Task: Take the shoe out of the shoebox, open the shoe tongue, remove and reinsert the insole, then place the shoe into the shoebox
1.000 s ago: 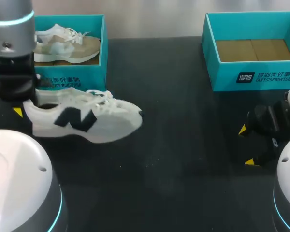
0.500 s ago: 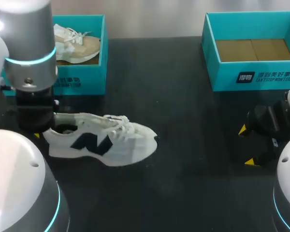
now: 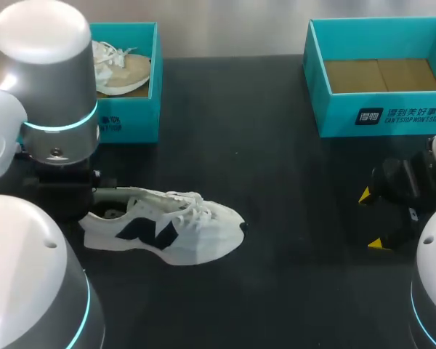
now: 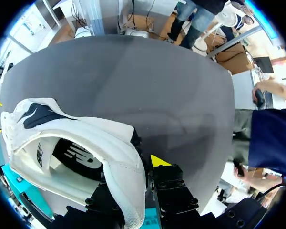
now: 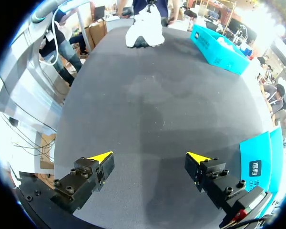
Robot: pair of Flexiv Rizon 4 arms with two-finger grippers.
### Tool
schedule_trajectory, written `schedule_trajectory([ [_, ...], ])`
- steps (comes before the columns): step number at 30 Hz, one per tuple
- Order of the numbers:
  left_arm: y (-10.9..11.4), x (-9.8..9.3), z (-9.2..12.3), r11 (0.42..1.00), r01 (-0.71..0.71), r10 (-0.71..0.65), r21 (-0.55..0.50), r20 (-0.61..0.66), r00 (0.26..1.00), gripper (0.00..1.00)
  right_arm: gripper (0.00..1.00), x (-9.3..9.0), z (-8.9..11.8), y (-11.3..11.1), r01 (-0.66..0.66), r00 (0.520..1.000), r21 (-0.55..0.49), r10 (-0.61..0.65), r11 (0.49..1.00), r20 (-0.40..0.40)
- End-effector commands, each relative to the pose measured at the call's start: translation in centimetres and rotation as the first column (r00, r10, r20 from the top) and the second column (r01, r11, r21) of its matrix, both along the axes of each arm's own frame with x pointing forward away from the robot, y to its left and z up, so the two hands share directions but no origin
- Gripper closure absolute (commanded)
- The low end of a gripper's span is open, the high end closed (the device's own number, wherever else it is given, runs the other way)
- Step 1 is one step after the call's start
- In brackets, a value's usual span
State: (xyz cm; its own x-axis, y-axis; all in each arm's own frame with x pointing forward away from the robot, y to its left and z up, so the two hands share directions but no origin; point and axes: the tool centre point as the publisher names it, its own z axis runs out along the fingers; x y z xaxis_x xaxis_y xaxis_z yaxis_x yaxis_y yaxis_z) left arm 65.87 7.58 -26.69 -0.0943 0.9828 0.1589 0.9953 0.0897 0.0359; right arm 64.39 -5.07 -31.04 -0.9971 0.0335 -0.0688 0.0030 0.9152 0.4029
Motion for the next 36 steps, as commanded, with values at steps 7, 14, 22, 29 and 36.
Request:
schedule_trajectory([
  [7, -3.2, -1.4, -3.2, 0.998, 0.065, -0.065, -0.012, 0.014, 0.998, 1.0, 0.0, -0.1, 0.0, 0.1, 0.001, 1.0, -0.004, -0.001, 1.0, 0.002],
  [14, -5.0, -1.2, -5.8, 0.999, 0.021, -0.021, -0.038, 0.009, 1.0, 1.0, 0.0, -0.1, 0.0, 0.1, 0.001, 1.0, -0.004, -0.001, 1.0, 0.002],
  [22, -6.8, 0.4, -7.5, 0.999, -0.024, 0.025, -0.033, 0.032, 0.999, 1.0, 0.0, -0.1, 0.0, 0.1, 0.001, 1.0, -0.004, -0.001, 1.0, 0.002],
  [29, -8.7, 1.5, -8.7, 0.999, -0.016, 0.017, -0.036, 0.031, 0.999, 1.0, 0.0, -0.1, 0.0, 0.1, 0.001, 1.0, -0.004, -0.001, 1.0, 0.002],
  [36, -9.8, 1.6, -9.8, 0.999, 0.007, -0.007, -0.032, 0.019, 1.0, 1.0, 0.0, -0.1, 0.0, 0.1, 0.001, 1.0, -0.004, -0.001, 1.0, 0.002],
])
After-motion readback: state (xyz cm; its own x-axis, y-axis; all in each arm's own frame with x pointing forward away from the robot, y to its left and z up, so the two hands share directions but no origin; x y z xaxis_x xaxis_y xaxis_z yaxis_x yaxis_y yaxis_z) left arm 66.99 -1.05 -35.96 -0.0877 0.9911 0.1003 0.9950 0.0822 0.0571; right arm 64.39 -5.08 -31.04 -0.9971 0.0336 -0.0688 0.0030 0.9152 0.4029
